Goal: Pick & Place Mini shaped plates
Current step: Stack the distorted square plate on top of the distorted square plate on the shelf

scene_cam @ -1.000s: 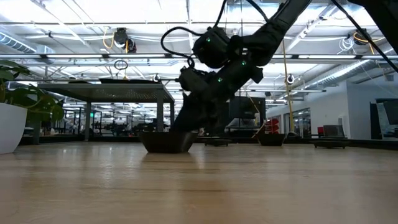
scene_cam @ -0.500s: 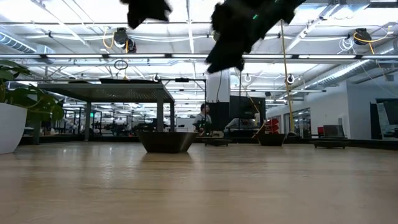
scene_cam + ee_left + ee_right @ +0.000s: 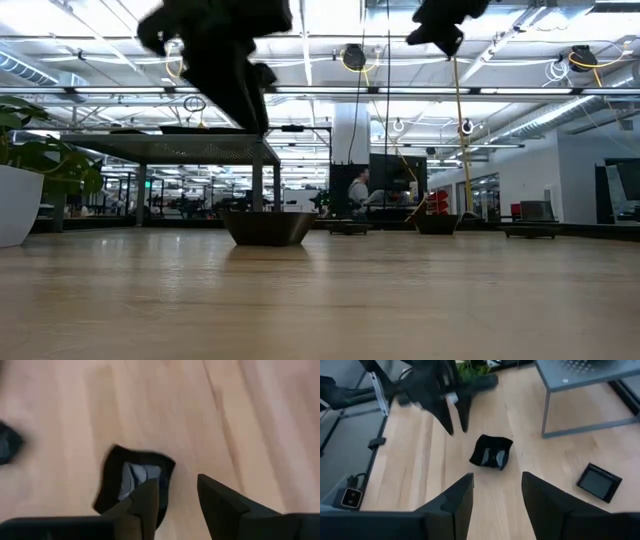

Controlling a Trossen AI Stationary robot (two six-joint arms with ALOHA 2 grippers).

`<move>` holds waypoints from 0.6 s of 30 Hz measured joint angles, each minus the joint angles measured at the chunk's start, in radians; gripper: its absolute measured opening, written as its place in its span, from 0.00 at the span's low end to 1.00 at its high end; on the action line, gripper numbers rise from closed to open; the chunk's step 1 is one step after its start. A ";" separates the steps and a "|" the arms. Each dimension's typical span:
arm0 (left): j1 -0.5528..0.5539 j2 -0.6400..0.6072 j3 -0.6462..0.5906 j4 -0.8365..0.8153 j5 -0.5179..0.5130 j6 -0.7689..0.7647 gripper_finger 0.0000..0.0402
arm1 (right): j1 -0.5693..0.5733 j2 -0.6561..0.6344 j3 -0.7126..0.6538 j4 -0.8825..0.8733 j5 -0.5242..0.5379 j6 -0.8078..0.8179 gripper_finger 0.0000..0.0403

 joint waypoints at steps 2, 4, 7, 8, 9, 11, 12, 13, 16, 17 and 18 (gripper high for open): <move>-0.010 0.047 0.000 0.001 0.000 0.032 0.39 | 0.000 -0.035 -0.026 -0.009 0.000 0.000 0.38; -0.014 0.095 0.000 -0.009 -0.005 0.064 0.43 | 0.000 -0.070 -0.054 0.007 0.000 0.013 0.37; -0.017 0.161 0.000 -0.007 -0.034 0.111 0.48 | 0.000 -0.111 -0.107 0.030 0.000 0.066 0.37; -0.017 0.178 0.000 -0.008 -0.050 0.128 0.50 | 0.000 -0.124 -0.126 0.048 0.000 0.081 0.37; -0.017 0.197 0.001 -0.002 -0.067 0.144 0.51 | 0.000 -0.136 -0.148 0.054 0.000 0.093 0.37; -0.015 0.232 0.001 0.001 -0.096 0.172 0.53 | 0.000 -0.155 -0.190 0.080 0.000 0.122 0.37; -0.016 0.249 0.001 0.004 -0.113 0.180 0.53 | 0.000 -0.164 -0.212 0.104 0.000 0.134 0.37; -0.016 0.264 0.001 0.005 -0.129 0.184 0.53 | 0.000 -0.173 -0.236 0.119 0.000 0.141 0.37; -0.016 0.297 0.001 0.011 -0.171 0.185 0.51 | 0.000 -0.203 -0.306 0.167 -0.001 0.144 0.37; -0.016 0.303 0.003 0.011 -0.175 0.186 0.50 | 0.000 -0.213 -0.326 0.180 -0.001 0.144 0.37; -0.017 0.306 0.004 0.011 -0.176 0.185 0.48 | 0.000 -0.225 -0.348 0.193 -0.001 0.144 0.37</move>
